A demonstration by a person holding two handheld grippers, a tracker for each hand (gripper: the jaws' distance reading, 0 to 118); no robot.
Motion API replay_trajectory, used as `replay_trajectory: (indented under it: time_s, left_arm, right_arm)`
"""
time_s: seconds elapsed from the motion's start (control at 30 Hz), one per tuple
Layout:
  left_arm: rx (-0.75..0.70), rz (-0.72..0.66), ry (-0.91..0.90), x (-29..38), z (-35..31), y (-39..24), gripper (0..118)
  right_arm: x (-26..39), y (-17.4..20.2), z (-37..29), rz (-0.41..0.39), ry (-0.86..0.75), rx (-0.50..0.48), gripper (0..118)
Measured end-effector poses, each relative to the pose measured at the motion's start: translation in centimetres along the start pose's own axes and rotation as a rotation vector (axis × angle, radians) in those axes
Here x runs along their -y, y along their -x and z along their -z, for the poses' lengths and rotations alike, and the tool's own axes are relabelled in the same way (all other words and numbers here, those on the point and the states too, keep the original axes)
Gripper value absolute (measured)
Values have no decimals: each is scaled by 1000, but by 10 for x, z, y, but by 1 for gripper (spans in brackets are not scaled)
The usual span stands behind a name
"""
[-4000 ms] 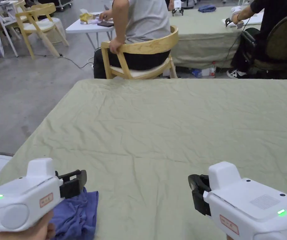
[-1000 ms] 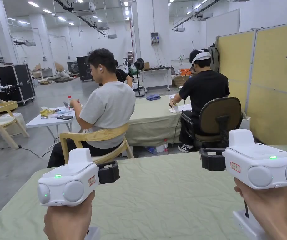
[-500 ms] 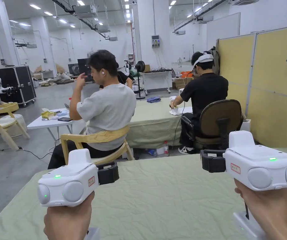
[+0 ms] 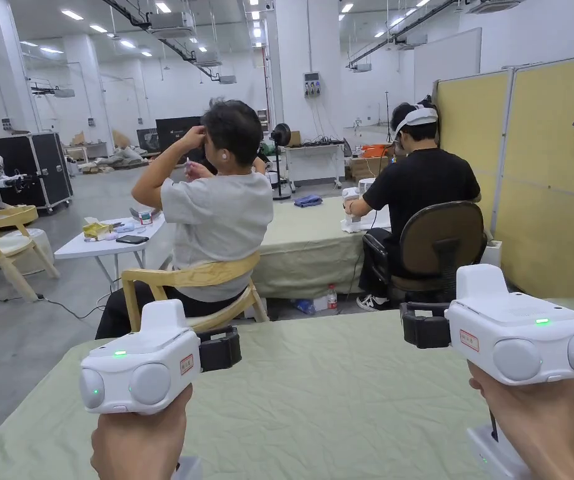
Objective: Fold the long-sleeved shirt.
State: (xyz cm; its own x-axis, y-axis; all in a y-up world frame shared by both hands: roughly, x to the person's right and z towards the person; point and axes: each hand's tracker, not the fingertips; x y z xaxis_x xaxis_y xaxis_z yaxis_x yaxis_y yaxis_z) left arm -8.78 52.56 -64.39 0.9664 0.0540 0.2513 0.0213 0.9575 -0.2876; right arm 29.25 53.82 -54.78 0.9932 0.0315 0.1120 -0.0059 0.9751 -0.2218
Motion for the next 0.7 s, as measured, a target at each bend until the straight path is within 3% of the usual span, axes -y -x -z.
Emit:
replay_trajectory:
  time_s: [0.7]
  left_arm:
    - [2,15,4,0,0,-7,118]
  right_arm:
    - [4,-5,1,2,8,8,118]
